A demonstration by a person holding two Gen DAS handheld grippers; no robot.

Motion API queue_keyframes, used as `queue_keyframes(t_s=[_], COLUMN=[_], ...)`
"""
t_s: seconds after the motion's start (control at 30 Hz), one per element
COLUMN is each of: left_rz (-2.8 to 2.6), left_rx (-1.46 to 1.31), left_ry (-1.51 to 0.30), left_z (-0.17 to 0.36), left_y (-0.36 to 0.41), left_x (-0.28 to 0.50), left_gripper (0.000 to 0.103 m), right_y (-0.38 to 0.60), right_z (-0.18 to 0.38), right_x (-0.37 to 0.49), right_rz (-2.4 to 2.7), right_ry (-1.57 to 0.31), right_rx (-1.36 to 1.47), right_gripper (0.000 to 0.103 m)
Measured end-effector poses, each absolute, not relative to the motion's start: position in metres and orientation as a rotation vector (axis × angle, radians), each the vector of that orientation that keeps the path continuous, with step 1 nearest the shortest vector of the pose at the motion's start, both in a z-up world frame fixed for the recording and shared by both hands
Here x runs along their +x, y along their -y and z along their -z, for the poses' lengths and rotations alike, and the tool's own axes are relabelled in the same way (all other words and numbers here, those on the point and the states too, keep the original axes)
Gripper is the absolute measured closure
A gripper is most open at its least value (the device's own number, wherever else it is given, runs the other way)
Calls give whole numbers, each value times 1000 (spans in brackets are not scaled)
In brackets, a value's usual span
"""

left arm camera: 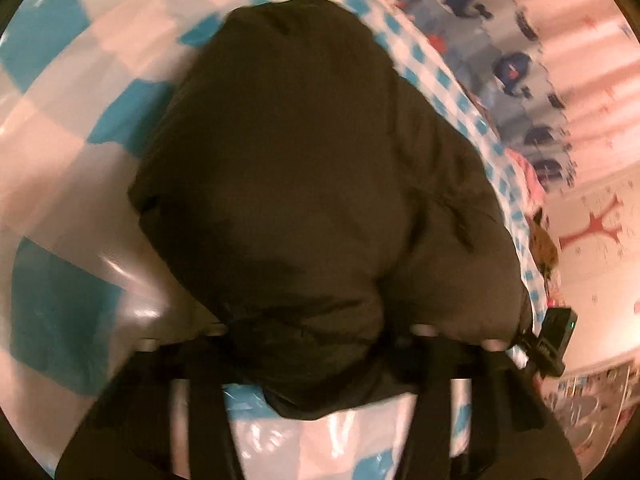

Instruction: Fold large clothes

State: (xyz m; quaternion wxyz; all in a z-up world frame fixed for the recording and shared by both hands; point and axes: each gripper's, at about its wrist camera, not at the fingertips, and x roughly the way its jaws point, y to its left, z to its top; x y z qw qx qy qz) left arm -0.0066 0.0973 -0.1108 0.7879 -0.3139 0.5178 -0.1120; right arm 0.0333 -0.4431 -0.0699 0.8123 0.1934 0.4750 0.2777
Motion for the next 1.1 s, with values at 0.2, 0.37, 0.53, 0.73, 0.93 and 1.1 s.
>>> queue_keyframes(t_s=[0.2, 0.37, 0.53, 0.73, 0.93, 1.1], left_rz=[365, 385, 229, -94, 343, 296], left_rx=[-662, -606, -693, -608, -265, -186], left_ry=[-1142, -1268, -1231, -856, -809, -967], left_z=[71, 78, 86, 7, -23, 41], left_y=[-91, -94, -143, -177, -18, 35], left_x=[-60, -132, -171, -180, -72, 20], left_gripper=[79, 45, 26, 22, 16, 16], right_y=[468, 484, 529, 494, 393, 364], right_z=[41, 69, 60, -5, 19, 81], right_x=[-45, -115, -134, -97, 16, 76], right_rz=[-661, -601, -456, -424, -437, -347], right_ry=[-966, -1076, -980, -843, -935, -1050], right_rx=[445, 410, 530, 367, 187, 84], right_gripper=[72, 42, 32, 17, 16, 11])
